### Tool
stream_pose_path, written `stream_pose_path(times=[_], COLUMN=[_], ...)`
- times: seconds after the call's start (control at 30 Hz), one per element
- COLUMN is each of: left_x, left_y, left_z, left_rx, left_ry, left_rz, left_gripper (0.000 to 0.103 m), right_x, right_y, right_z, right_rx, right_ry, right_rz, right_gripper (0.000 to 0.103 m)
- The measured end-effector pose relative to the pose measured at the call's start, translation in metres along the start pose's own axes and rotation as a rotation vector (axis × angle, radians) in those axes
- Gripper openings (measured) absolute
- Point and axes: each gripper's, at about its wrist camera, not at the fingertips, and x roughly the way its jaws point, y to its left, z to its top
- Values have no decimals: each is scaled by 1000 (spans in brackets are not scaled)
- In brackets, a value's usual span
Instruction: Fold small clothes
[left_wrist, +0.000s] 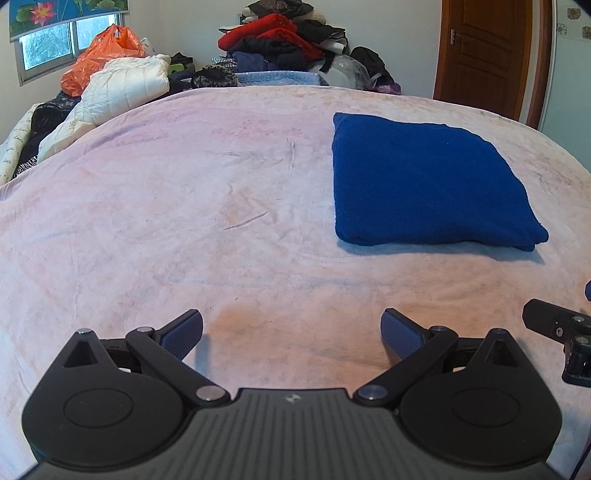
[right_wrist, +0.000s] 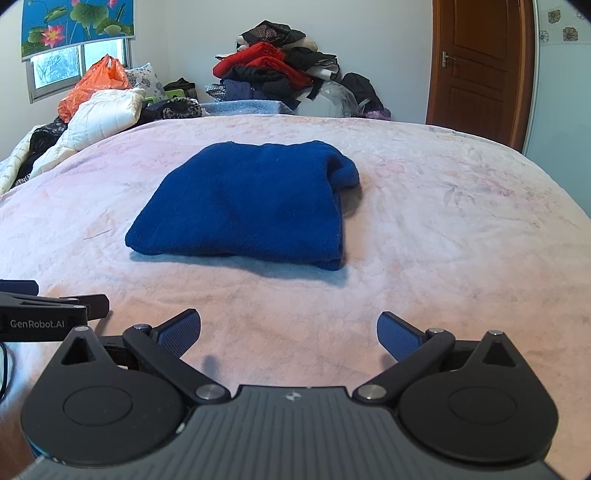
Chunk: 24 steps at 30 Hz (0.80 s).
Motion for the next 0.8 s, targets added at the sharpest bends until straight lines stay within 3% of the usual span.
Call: stream_pose_path(times=[0.8], left_x=[-1], left_y=[-1], left_z=[-1], left_rx=[4], left_ry=[-2], left_rz=[2], left_gripper=[103], right_x=[0], right_y=[1], right_z=[-2], right_rx=[-4], right_ry=[8], right_rz=[4], right_gripper=[103])
